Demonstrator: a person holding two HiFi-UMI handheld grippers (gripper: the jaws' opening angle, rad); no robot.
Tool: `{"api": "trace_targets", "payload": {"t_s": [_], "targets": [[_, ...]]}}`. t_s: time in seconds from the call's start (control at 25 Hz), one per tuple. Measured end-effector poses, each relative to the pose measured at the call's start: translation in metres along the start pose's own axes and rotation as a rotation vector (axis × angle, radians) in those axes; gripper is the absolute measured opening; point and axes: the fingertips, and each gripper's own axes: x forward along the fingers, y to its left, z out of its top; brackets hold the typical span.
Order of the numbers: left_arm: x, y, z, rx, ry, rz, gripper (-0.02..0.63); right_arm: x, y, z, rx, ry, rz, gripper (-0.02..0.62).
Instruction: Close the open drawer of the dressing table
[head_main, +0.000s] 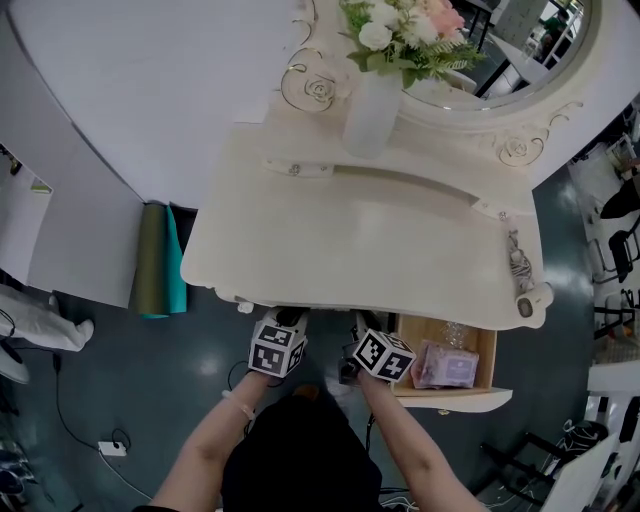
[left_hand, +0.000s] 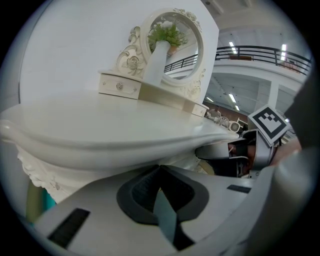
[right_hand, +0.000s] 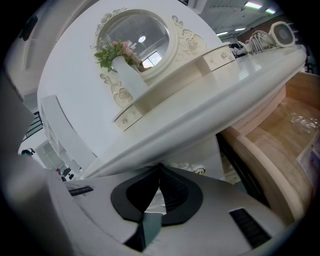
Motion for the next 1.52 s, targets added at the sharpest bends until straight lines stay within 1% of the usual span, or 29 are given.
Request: {"api": "trace_targets", "payload": {"t_s": [0.2,0.4,0.6,0.72,0.84,0.92,1.04,1.16,1.24,1.32,1.4,1.52], "targets": [[-0.004,-0.008,0.001,-0.038,-0.018,-0.035,0.018,-0.006,0.003,-0.001,0.041,-0.01,0.02,0.025],[-0.014,-0.028,-0.013,-0.015,-0.007,-0.091,0.018,-0.021,0.016,-0.011,0.066,-0.008,0.043,0.025],[-0.03,-0.047,-0.024,-0.07,-0.015,-0.124,0.017,-0.047,0.03,-0.024,0.1,-0.018,0.059,0.025],[-0.04,-0.06,-0.028,-0.064,-0.022,-0.141,0.017,-0.064,0.033,-0.03,0.133,-0.034,0.06,0.025],[-0.053,-0.074,-0.021,-0.049,-0.059,-0.162,0.015,-0.082,0.036,-0.029,0.136,-0.061,0.057,0.025],[-0.064,-0.082,-0.012,-0.033,-0.094,-0.17,0.015,-0.095,0.04,-0.023,0.137,-0.091,0.062,0.025],[-0.081,-0.101,0.007,0.022,-0.148,-0.19,0.015,-0.116,0.048,-0.007,0.124,-0.155,0.073,0.025],[-0.1,-0.124,0.026,0.041,-0.199,-0.25,0.015,-0.139,0.057,0.008,0.095,-0.219,0.092,0.025],[-0.109,-0.137,0.033,0.06,-0.212,-0.276,0.015,-0.154,0.064,0.014,0.078,-0.247,0.11,0.024],[-0.115,-0.149,0.037,0.115,-0.216,-0.282,0.017,-0.168,0.069,0.02,0.053,-0.273,0.119,0.025],[-0.12,-0.161,0.039,0.166,-0.223,-0.29,0.017,-0.183,0.071,0.026,0.009,-0.303,0.104,0.025],[-0.129,-0.175,0.042,0.19,-0.242,-0.314,0.016,-0.201,0.073,0.034,-0.075,-0.348,0.06,0.025]]}}
